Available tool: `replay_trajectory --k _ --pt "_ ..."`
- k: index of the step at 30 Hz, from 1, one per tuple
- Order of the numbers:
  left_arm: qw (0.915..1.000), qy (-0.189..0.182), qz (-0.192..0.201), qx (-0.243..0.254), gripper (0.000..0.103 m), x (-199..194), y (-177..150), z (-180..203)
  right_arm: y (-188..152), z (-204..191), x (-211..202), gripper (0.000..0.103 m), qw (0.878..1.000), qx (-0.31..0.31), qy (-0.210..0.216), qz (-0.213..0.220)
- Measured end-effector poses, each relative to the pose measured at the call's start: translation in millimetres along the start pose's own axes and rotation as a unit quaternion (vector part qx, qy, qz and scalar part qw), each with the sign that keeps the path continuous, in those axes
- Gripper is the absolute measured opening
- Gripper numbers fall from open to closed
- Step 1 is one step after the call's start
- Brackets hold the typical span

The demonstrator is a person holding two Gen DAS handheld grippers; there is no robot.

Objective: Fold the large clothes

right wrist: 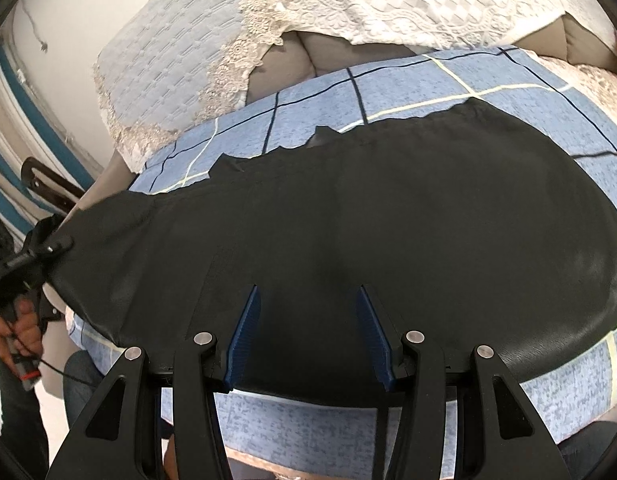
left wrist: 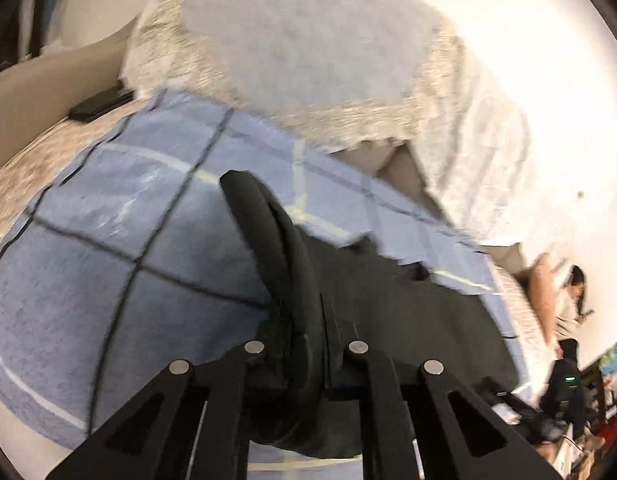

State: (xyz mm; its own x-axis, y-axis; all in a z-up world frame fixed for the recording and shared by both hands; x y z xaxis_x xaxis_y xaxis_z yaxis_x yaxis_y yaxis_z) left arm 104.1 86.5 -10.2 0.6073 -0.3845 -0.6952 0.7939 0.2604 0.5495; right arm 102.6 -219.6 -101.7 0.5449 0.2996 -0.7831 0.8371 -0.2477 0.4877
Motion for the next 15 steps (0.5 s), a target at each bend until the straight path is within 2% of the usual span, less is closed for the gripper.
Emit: replay_trajectory --k 5,8,11,15 --pt "0.9978 -0.051 -0.003 0.043 0.010 1.3 6.0 66.3 -0.7 9.0 -10.1 0.051 1.000 0.013 0.009 0.011" --pt "0.9947 -0.074 -0.021 0.068 0.010 18.4 -0.7 100.7 -1.7 13.4 -14.4 0.051 1.000 0.017 0.010 0.015" --pt "0.9911 -0.089 -0.054 0.083 0.010 47.6 -16.9 122.8 -4.8 17.3 -18.1 0.051 0.999 0.024 0.013 0.016" --pt "0.9837 -0.097 -0.116 0.097 0.010 94.2 -51.0 139.3 -8.0 21.3 -20.4 0.051 0.999 0.033 0.020 0.016"
Point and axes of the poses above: each gripper's, at about its wrist camera, not at the fingertips, and x roughly the way its jaws point, z to its right, y to its top, the point moved 8 cm from there along x, roughly the way its jaws point, and after that the axes turned 8 degrees about -z, right-handed, at the moved point
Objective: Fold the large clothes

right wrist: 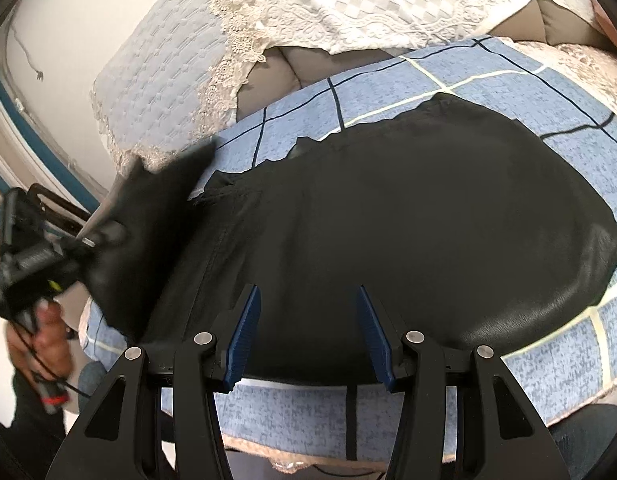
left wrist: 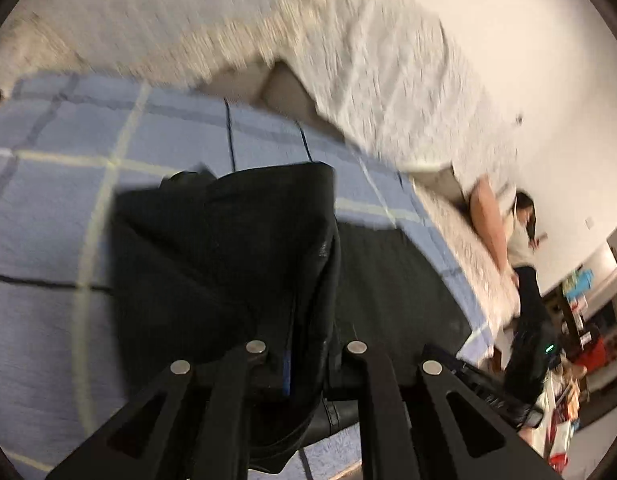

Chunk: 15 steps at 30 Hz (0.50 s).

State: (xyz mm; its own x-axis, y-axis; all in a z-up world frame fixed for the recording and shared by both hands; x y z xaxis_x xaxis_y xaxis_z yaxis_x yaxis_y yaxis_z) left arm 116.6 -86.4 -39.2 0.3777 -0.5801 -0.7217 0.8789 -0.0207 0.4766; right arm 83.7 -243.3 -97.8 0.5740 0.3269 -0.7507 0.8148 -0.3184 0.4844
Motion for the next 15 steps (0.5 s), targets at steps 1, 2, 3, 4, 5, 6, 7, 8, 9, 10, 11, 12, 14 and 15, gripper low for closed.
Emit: replay_trajectory --k 1,2,3,4,5,6,7,8,9,10,11,12,14,15 --pt "0.9999 0.000 -0.016 0.002 0.010 13.0 -5.8 2.0 -0.2 0.9 -0.4 0.051 1.000 0.001 0.001 -0.001" --pt "0.9996 -0.003 -0.028 0.005 0.010 21.7 -9.7 4.6 -1.0 1.4 -0.9 0.051 1.000 0.004 0.005 -0.001" --pt "0.9992 -0.004 -0.038 0.008 0.011 29.4 -14.6 6.7 -1.2 1.5 -1.3 0.051 1.000 0.006 0.009 -0.002" --pt "0.9991 -0.001 -0.042 0.008 0.011 33.4 -18.7 8.4 -1.4 1.7 -1.9 0.051 1.000 0.009 0.014 -0.002" --pt "0.9991 0.001 -0.042 0.009 0.014 33.2 -22.1 9.9 -1.5 0.9 -2.1 0.051 1.000 0.012 0.022 -0.003" --pt "0.9991 -0.002 -0.039 0.018 0.018 29.5 -25.1 15.3 -1.4 0.0 -2.2 0.051 1.000 0.015 0.027 -0.004" --pt "0.9990 -0.008 -0.037 0.025 0.025 25.9 -26.6 19.3 -1.4 -1.1 -2.2 0.052 0.999 0.017 0.033 -0.003" --pt "0.9987 -0.018 -0.036 0.031 0.030 22.0 -29.3 24.3 -1.0 -3.2 -1.6 0.053 0.999 0.019 0.041 -0.004" --pt "0.9982 -0.031 -0.037 0.037 0.032 18.1 -31.8 29.8 -0.8 -5.9 -0.6 0.053 0.998 0.020 0.051 -0.004" --pt "0.9977 -0.039 -0.037 0.042 0.034 14.0 -34.8 32.5 -0.5 -9.0 0.8 0.053 0.998 0.022 0.060 -0.005" --pt "0.9974 -0.046 -0.037 0.043 0.035 10.8 -37.3 33.7 -0.1 -12.2 2.8 0.054 0.997 0.024 0.069 -0.008" --pt "0.9973 -0.051 -0.034 0.042 0.035 7.2 -39.4 33.5 0.6 -16.4 5.6 0.054 0.996 0.026 0.079 -0.011" --pt "0.9982 -0.044 -0.022 0.035 0.039 -3.8 -41.1 24.5 1.8 -24.4 10.9 0.055 0.995 0.028 0.098 -0.018" --pt "0.9989 -0.032 -0.014 0.032 0.039 -6.9 -40.6 18.0 2.7 -29.9 14.5 0.055 0.993 0.027 0.109 -0.023"
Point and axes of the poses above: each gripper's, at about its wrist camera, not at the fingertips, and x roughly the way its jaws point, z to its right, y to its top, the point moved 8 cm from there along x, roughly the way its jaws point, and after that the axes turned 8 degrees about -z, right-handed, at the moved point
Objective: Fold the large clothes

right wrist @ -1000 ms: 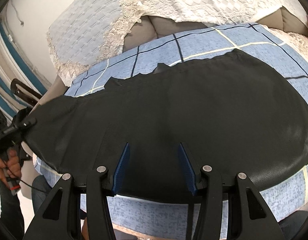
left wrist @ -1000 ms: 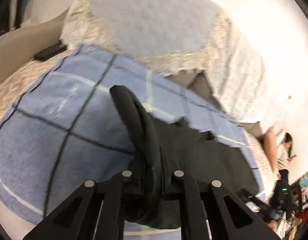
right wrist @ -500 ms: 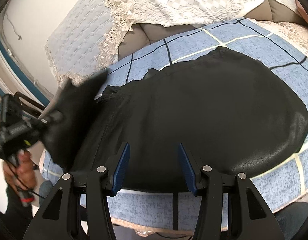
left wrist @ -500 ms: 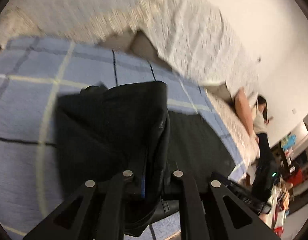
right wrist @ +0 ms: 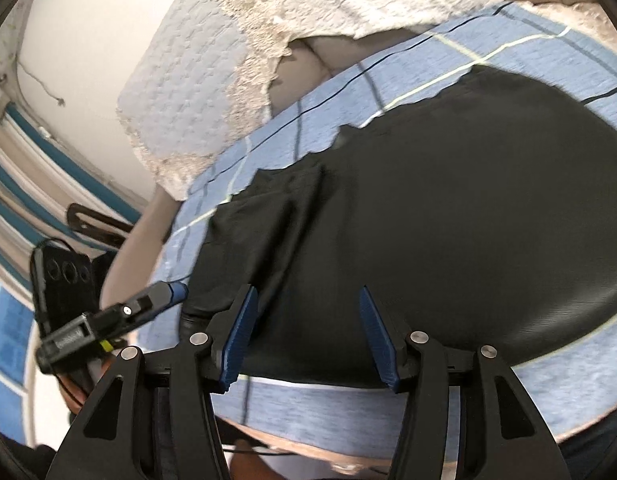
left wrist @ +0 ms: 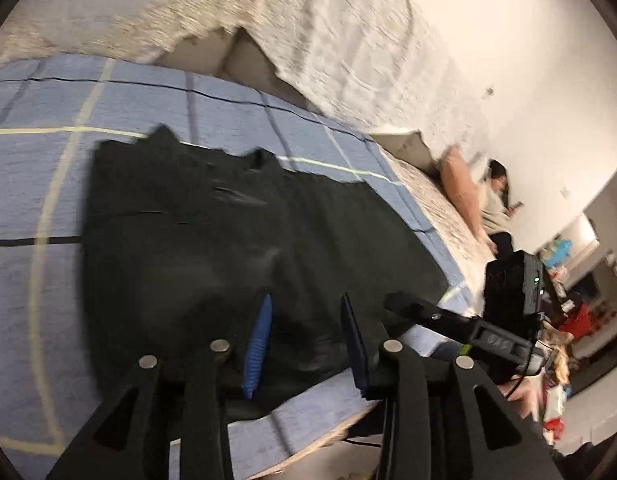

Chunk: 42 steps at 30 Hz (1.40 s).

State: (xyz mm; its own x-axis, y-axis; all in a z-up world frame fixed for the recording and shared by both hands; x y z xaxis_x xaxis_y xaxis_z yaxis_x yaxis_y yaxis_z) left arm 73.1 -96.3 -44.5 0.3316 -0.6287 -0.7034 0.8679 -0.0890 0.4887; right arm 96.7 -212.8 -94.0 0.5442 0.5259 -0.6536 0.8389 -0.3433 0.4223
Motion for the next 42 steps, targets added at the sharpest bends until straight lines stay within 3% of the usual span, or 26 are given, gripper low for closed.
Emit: replay_trajectory --k 7,14,19,20,22,23,27,31,34,42 --pt "0.9946 0.081 0.036 -0.055 0.039 -20.8 1.5 -70.8 16.5 -23.9 43.3 0.056 0.999 -0.018 0.023 -0.031" --pt "0.9932 0.090 0.038 -0.063 0.039 -7.5 -0.9 -90.1 32.6 -32.3 89.9 0.056 0.998 -0.031 0.017 -0.058" --pt "0.9932 0.093 0.042 -0.057 0.039 -0.5 4.3 -88.7 40.7 -27.0 102.6 0.056 0.998 -0.004 0.021 -0.056" --pt "0.9932 0.094 0.041 -0.056 0.039 -0.1 4.9 -88.7 41.2 -27.6 103.3 0.047 0.998 -0.002 0.020 -0.058" --pt "0.9929 0.099 0.041 -0.052 0.039 0.5 6.6 -87.6 42.8 -31.9 100.1 0.012 0.998 -0.014 0.007 -0.056" --pt "0.9931 0.099 0.040 -0.050 0.039 0.7 7.5 -86.0 44.3 -34.1 96.3 0.008 0.998 -0.020 0.005 -0.052" --pt "0.9942 0.096 0.040 -0.029 0.039 0.8 11.1 -72.9 51.4 -30.6 79.4 0.007 0.999 -0.022 0.004 -0.033" --pt "0.9937 0.108 0.030 -0.004 0.040 12.6 4.6 -65.5 41.1 -1.4 93.1 0.007 0.999 -0.003 -0.020 -0.050" --pt "0.9911 0.130 0.028 0.008 0.041 16.7 -1.2 -63.1 36.6 5.6 92.5 0.008 0.999 0.013 0.001 -0.047" --pt "0.9854 0.167 0.024 0.024 0.042 17.5 -4.0 -60.6 35.2 -13.5 61.6 0.018 0.997 -0.050 -0.046 -0.030"
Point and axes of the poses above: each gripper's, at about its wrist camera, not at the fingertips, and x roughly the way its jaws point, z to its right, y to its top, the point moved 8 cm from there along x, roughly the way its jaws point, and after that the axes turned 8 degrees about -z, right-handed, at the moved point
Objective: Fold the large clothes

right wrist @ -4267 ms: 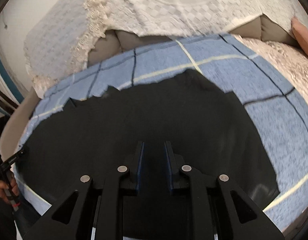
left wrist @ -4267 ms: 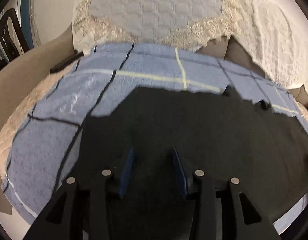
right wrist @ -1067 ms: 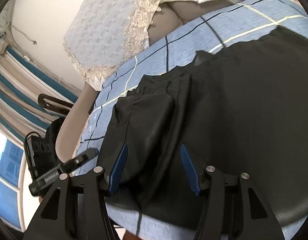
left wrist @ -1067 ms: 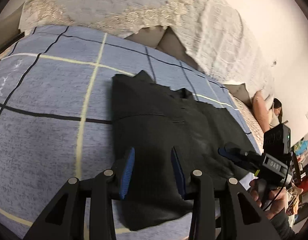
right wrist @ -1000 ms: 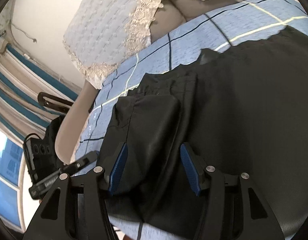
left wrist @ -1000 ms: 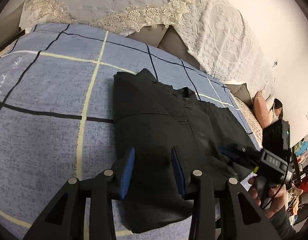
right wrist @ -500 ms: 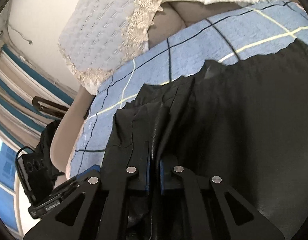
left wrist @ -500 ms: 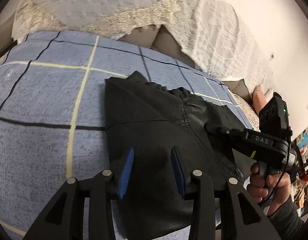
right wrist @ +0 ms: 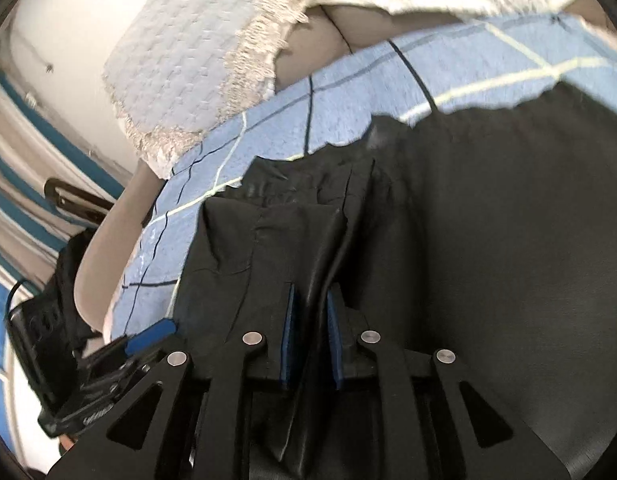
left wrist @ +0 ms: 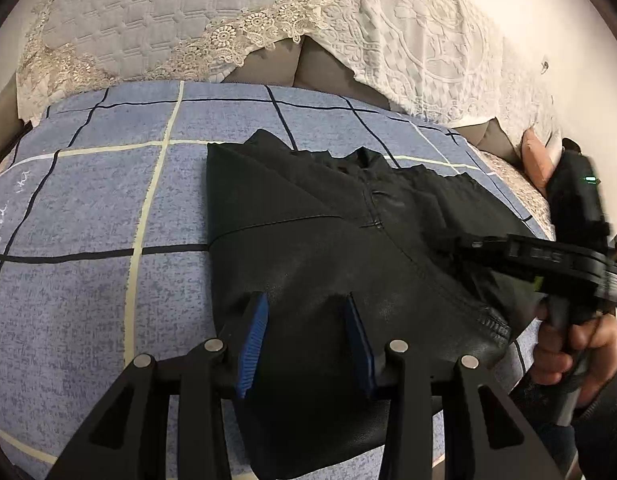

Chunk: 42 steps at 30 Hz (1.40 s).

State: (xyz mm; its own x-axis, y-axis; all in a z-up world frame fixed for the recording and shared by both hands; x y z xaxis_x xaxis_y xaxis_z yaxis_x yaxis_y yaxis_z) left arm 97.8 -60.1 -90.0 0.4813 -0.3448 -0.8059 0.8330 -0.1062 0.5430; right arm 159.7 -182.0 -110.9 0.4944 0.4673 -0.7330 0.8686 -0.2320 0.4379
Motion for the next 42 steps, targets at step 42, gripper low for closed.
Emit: replay_trajectory --k 42 --pt "0.9995 -0.026 0.017 0.007 0.046 -22.1 -14.3 2.8 -42.6 -25.3 0.5 0.014 0.989 -0.123 -0.084 -0.007"
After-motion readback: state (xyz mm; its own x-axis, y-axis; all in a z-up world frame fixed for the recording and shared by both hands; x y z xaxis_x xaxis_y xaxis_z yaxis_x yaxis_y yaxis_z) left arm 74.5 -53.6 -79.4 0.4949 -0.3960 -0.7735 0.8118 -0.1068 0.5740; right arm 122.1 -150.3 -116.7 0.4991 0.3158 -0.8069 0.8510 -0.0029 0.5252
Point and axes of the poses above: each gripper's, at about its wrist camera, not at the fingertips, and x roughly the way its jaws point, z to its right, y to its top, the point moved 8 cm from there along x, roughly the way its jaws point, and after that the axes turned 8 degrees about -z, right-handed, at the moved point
